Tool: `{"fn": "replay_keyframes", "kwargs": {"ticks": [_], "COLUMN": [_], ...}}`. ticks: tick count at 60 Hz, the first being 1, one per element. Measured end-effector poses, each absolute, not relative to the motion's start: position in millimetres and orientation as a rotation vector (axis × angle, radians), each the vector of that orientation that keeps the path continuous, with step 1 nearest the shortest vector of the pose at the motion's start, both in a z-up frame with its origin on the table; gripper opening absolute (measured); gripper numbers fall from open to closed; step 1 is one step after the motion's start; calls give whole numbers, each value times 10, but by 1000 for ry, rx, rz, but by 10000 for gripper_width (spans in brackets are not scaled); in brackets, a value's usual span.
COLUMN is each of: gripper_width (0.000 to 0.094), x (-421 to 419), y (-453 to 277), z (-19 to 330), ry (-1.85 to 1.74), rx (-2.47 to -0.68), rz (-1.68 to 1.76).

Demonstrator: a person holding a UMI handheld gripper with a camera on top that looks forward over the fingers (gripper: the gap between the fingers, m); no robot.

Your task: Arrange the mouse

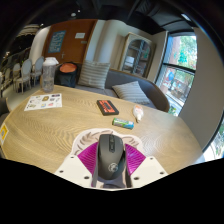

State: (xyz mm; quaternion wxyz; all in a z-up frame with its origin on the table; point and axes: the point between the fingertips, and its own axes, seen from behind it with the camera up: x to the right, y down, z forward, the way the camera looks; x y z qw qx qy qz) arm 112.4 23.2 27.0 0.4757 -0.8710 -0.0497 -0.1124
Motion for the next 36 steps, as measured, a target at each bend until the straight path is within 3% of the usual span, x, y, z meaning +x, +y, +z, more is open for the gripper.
{"fn": "replay_keyframes", "kwargs": {"ticks": [8, 13, 20, 36], "gripper_width": [478, 559, 873, 855], "x": [1247, 1217, 1115, 1149], "y": [159, 139, -26, -1062], "z": [-107, -82, 85, 447], "ry": [-66, -76, -136, -122], "rx": [-2221, -2215, -2162, -2024], "rz": [-239, -197, -139, 42]}}
